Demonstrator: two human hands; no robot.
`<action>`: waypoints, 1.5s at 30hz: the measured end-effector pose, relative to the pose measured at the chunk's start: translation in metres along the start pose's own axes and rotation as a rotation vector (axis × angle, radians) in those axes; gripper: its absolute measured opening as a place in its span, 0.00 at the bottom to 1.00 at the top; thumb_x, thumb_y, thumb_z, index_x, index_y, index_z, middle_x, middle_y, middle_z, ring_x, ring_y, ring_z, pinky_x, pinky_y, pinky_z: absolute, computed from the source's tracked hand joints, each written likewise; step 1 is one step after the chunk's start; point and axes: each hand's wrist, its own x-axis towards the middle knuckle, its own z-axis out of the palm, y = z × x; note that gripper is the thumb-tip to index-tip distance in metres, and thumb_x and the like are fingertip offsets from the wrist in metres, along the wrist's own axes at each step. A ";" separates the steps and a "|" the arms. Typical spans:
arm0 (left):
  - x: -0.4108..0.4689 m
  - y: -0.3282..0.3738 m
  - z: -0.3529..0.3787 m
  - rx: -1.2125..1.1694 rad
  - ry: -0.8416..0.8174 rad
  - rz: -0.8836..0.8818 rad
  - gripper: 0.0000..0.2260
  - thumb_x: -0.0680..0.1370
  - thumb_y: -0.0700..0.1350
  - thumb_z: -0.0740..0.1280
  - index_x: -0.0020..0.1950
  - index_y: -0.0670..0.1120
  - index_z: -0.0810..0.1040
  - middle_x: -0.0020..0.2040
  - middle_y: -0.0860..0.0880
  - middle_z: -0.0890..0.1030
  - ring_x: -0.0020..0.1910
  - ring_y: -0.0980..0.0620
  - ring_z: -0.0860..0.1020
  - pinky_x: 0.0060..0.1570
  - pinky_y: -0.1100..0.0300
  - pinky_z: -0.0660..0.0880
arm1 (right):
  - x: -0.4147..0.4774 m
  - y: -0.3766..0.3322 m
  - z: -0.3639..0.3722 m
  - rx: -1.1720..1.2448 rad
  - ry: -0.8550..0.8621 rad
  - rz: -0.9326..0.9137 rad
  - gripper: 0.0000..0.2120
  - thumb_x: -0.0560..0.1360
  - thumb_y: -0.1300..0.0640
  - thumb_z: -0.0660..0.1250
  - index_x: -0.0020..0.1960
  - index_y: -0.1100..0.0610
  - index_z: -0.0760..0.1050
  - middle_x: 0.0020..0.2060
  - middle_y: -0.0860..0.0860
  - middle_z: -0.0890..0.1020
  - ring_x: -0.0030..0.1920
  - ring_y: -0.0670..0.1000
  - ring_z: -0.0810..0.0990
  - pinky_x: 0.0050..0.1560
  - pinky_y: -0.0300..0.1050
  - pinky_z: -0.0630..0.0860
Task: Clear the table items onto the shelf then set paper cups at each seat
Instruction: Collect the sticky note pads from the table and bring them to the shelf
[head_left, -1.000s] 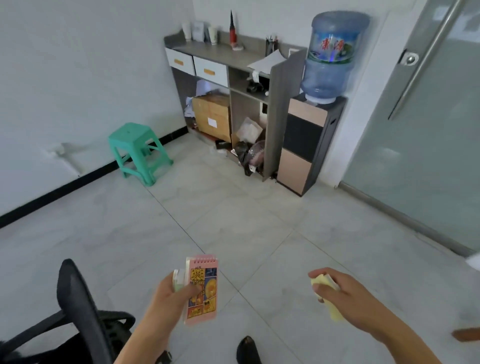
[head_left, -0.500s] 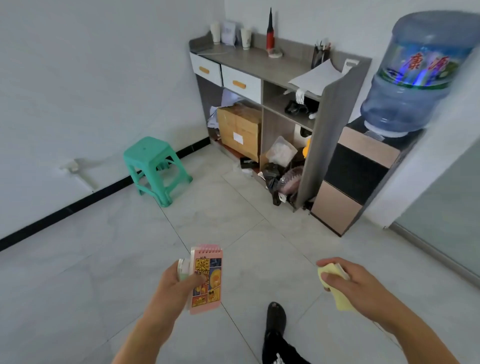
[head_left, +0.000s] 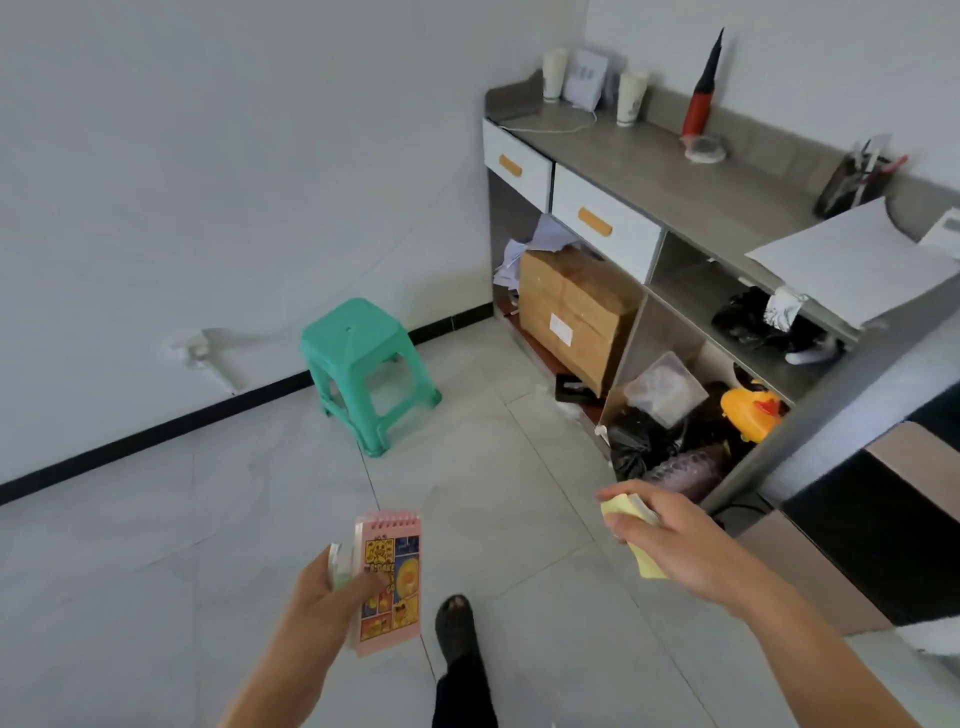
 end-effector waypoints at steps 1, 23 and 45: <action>0.025 0.011 -0.001 0.001 0.001 -0.010 0.06 0.76 0.33 0.66 0.52 0.39 0.79 0.40 0.42 0.87 0.42 0.41 0.85 0.41 0.50 0.77 | 0.022 -0.005 -0.002 -0.008 0.004 0.008 0.09 0.78 0.50 0.63 0.57 0.42 0.75 0.45 0.51 0.79 0.45 0.50 0.78 0.42 0.42 0.70; 0.416 0.340 0.146 0.262 -0.313 0.085 0.07 0.75 0.35 0.68 0.52 0.39 0.77 0.42 0.42 0.87 0.42 0.44 0.85 0.41 0.54 0.77 | 0.356 -0.081 -0.194 0.269 0.287 0.243 0.07 0.79 0.51 0.63 0.55 0.42 0.76 0.50 0.51 0.80 0.48 0.49 0.78 0.43 0.40 0.73; 0.688 0.583 0.356 0.319 -0.564 0.130 0.08 0.75 0.32 0.67 0.50 0.42 0.81 0.41 0.42 0.87 0.43 0.40 0.85 0.50 0.46 0.79 | 0.606 -0.114 -0.431 0.844 0.821 0.361 0.08 0.79 0.54 0.63 0.51 0.49 0.81 0.42 0.55 0.84 0.42 0.56 0.82 0.39 0.48 0.77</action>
